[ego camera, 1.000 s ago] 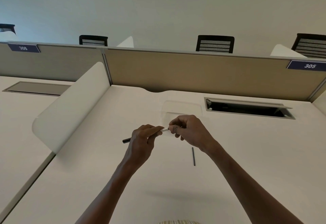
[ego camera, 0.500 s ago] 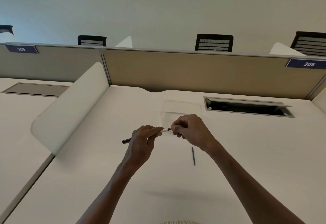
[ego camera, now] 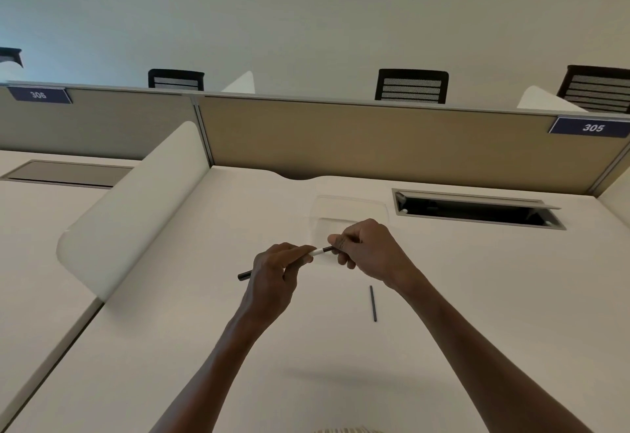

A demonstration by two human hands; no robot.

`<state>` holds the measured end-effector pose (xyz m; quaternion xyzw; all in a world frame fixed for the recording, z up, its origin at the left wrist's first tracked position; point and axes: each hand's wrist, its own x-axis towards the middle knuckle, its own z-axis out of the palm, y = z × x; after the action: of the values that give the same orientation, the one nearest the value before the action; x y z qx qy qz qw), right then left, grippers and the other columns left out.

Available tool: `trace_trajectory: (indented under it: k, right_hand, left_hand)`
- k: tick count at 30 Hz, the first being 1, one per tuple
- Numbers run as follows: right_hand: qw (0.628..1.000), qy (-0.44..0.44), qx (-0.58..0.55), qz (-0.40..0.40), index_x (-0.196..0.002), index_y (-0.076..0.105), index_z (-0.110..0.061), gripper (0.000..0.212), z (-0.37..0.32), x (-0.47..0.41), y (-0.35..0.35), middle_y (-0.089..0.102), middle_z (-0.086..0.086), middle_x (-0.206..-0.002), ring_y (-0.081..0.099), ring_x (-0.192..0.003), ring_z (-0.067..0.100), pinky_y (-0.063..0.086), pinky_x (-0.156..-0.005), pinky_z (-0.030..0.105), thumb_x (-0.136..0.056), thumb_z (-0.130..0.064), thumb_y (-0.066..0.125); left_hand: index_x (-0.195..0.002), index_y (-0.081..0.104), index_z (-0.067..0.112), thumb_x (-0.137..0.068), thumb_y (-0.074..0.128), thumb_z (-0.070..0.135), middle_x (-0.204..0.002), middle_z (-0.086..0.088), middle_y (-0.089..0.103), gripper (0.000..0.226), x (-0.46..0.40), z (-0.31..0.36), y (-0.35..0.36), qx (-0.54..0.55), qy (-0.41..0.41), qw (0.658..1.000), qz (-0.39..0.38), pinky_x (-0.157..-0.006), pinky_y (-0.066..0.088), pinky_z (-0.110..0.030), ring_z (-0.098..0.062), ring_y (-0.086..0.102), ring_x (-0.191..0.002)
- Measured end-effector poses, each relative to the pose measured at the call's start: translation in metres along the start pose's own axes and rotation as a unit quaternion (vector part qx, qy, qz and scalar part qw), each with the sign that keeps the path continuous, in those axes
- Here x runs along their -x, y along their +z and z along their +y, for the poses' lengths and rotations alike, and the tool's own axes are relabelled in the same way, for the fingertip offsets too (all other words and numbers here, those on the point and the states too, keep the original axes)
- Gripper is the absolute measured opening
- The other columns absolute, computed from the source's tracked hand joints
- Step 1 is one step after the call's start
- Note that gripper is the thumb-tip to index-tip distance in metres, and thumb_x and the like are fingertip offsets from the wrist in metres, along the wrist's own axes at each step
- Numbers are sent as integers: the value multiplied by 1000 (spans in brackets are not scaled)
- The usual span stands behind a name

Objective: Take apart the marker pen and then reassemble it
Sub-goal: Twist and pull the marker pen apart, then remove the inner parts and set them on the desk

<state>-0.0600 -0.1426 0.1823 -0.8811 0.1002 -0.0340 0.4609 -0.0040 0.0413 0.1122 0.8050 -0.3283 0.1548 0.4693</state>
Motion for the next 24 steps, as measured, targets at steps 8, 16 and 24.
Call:
trace_trajectory:
  k: [8, 16, 24]
  right_hand:
    - [996, -89, 21, 24, -82, 75, -18, 13, -3, 0, -4, 68, -14, -74, 59, -69, -6, 40, -62, 4, -80, -6, 74]
    - [992, -101, 0, 74, -86, 76, -17, 16, 0, -2, -7, 73, -8, -84, 61, -75, -7, 41, -68, 5, -79, -3, 74]
    - [989, -33, -51, 134, -91, 76, -10, 16, 21, -4, -4, 72, 0, -71, 65, -58, 5, 53, -65, 15, -83, 1, 68]
  left_hand:
    - [-102, 75, 16, -92, 63, 1, -84, 6, 73, 22, 3, -2, -2, 12, -34, 999, 4, -65, 50, -24, -9, 66, -78]
    - [-101, 76, 17, -93, 62, 4, -84, 8, 73, 20, 1, -5, -5, 37, -65, 997, 7, -66, 50, -32, -14, 65, -75]
    - [-101, 74, 26, -91, 66, 7, -88, 11, 76, 23, 7, 8, -7, 154, -144, 977, 14, -75, 48, -12, -1, 68, -90]
